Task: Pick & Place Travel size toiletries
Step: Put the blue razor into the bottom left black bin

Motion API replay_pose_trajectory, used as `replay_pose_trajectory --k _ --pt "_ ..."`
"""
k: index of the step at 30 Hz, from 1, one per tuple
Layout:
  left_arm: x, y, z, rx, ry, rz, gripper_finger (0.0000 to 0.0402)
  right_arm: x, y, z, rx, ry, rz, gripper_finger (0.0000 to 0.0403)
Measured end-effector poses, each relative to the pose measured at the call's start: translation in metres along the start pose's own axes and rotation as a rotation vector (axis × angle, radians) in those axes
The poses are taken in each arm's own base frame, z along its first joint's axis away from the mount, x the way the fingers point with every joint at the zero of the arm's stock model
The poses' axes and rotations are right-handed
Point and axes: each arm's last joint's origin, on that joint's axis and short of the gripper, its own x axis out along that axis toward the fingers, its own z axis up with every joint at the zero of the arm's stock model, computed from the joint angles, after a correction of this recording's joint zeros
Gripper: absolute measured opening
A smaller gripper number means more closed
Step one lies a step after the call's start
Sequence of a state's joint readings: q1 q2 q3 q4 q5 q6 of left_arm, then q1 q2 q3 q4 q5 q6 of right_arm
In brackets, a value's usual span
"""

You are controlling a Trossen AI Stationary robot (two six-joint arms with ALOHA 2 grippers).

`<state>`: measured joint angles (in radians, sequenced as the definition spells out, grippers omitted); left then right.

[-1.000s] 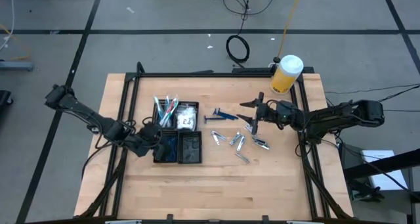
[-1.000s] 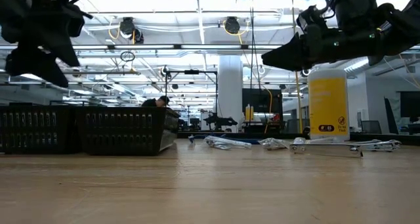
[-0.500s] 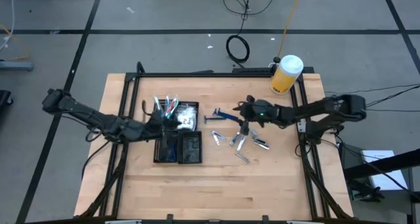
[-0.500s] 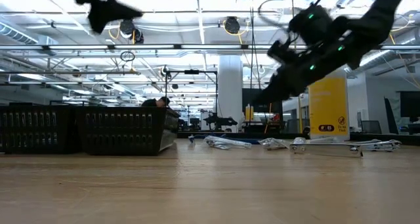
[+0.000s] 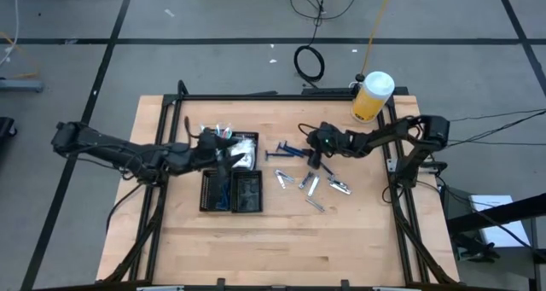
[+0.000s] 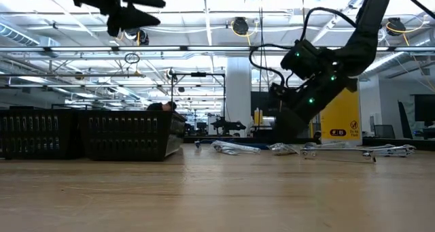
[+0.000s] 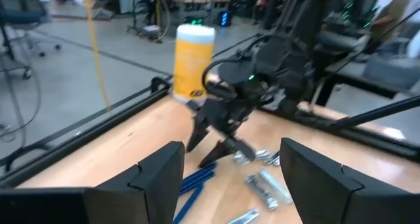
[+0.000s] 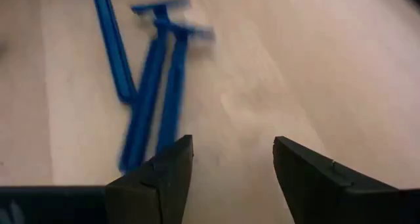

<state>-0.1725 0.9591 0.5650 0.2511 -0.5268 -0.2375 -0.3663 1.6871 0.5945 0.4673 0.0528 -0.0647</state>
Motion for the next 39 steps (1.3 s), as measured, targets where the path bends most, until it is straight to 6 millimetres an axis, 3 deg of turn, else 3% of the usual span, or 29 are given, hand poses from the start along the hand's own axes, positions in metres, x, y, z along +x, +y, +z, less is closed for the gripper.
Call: replay_pose_trajectory --k 14,19,31,39 --pt "0.029 0.012 -0.02 0.017 0.086 0.113 0.0244 -0.014 -0.001 0.007 0.046 -0.006 0.015 0.0198" --pt "0.032 0.017 -0.02 0.007 0.085 0.135 0.0242 -0.017 0.003 0.006 0.054 0.025 0.134 0.0197" --pt "0.033 0.019 -0.017 -0.01 0.066 0.114 0.0235 -0.009 0.003 -0.003 -0.04 0.076 0.095 0.0194" --pt "0.033 0.019 -0.017 -0.01 0.066 0.113 0.0234 -0.009 0.006 -0.004 -0.056 0.077 0.173 0.0137"
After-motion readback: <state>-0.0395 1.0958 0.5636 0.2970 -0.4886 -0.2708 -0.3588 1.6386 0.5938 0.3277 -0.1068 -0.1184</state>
